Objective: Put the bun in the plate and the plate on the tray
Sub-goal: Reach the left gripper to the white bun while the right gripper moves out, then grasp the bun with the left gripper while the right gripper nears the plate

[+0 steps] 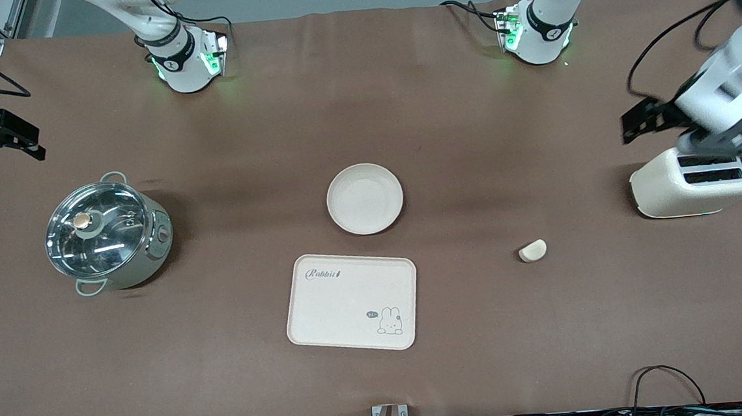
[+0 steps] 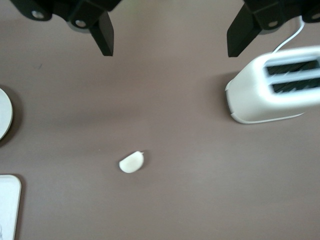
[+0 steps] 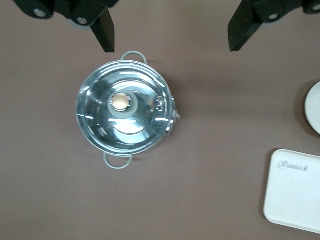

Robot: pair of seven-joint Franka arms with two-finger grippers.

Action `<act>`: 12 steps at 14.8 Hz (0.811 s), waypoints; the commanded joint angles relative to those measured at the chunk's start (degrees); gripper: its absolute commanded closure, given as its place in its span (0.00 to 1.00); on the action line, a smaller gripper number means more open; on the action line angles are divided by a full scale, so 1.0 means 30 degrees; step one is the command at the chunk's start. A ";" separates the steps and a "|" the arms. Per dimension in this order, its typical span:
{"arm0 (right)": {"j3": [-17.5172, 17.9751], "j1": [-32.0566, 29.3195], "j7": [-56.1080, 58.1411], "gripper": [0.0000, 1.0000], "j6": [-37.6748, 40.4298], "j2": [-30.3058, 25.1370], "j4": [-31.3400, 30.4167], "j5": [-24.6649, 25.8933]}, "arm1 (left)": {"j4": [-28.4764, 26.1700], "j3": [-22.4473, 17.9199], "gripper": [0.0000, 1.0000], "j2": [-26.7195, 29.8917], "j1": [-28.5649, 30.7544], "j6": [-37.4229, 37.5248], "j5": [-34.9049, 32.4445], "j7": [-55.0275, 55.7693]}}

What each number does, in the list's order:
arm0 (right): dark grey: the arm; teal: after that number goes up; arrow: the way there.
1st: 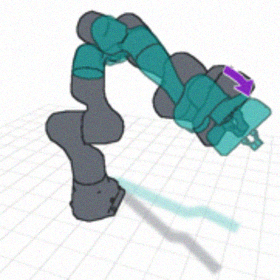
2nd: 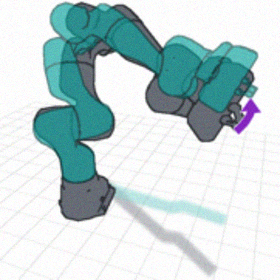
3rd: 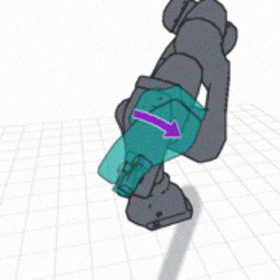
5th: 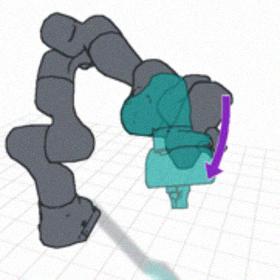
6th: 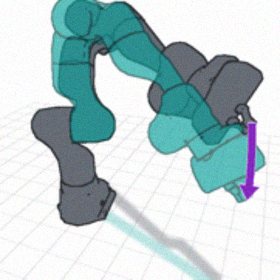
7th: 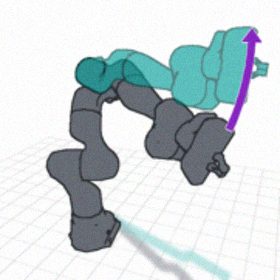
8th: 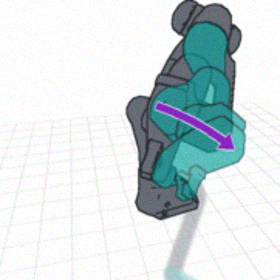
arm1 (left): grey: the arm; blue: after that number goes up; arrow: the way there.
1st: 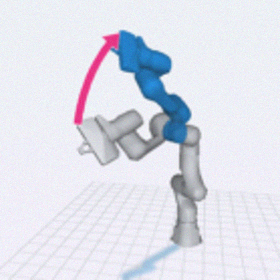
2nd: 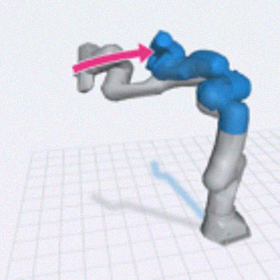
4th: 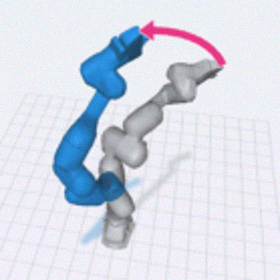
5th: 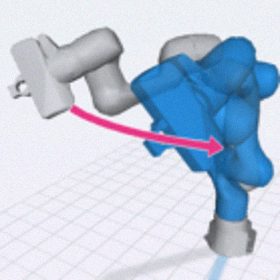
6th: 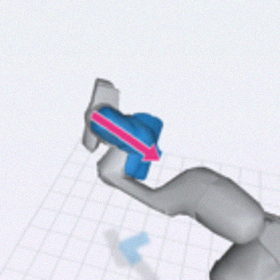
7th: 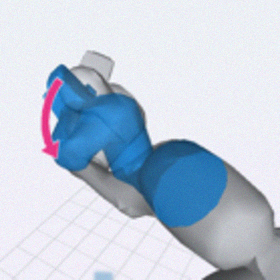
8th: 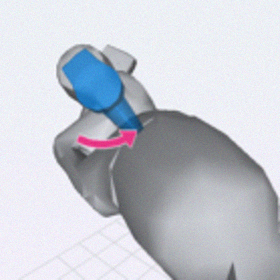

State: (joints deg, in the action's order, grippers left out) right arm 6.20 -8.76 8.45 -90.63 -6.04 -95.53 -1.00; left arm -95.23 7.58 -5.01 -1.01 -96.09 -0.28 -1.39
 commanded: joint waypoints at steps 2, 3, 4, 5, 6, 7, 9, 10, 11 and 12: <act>-0.0014 0.0808 -0.0120 0.00 -0.0406 0.0165 -0.1053 -0.1423 | 0.0572 0.0785 0.00 -0.5408 -0.0336 -0.4343 0.0006 -0.2311; 0.0014 0.1160 -0.0672 0.00 -0.1103 0.0224 -0.1579 -0.1513 | 0.0572 0.0785 0.00 -0.6725 -0.0394 -0.5720 -0.0053 -0.4060; 0.0015 0.1627 -0.1548 0.00 -0.1748 0.0283 -0.2310 -0.1542 | 0.0514 0.0785 0.01 -0.7724 -0.0221 -0.6836 -0.0025 -0.5296; 0.0015 0.2212 -0.1904 0.00 -0.2538 0.0284 -0.3042 -0.1572 | 0.0223 0.0785 0.01 -0.8430 -0.0045 -0.7717 -0.0054 -0.6410; 0.0015 0.2856 -0.1966 0.00 -0.3271 0.0284 -0.3629 -0.1572 | -0.0128 0.0785 0.01 -0.8902 0.0015 -0.8770 -0.0025 -0.7958; 0.0015 0.3385 -0.1967 0.00 -0.3742 0.0458 -0.3925 -0.1601 | -0.0450 0.0785 0.01 -0.9312 -0.0043 -0.9883 -0.0025 -0.9047; 0.0015 0.4236 -0.2955 0.00 -0.4185 0.1159 -0.4133 -0.2124 | -0.1387 0.0756 0.01 -1.0016 -0.0131 -1.2022 -0.0083 -0.9526; 0.0015 0.4327 -0.3224 0.00 -0.4418 0.1568 -0.4249 -0.2622 | -0.1884 0.0756 0.01 -1.0107 -0.0247 -1.2961 -0.0141 -0.9614; 0.0015 0.4356 -0.3255 0.00 -0.5030 0.1776 -0.4628 -0.3120 | -0.2324 0.0756 0.01 -1.0223 -0.0364 -1.3753 -0.0258 -0.9586; 0.0015 0.4531 -0.3488 0.00 -0.5964 0.1807 -0.5269 -0.3618 | -0.2561 0.0756 0.01 -1.0283 -0.0336 -1.4080 -0.0288 -0.9585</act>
State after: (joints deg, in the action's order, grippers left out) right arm 6.77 4.34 -0.77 -104.73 -0.79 -108.24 -8.85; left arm -99.97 9.74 -37.01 -1.74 -135.29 -0.42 -29.46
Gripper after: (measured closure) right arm 0.000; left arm 0.013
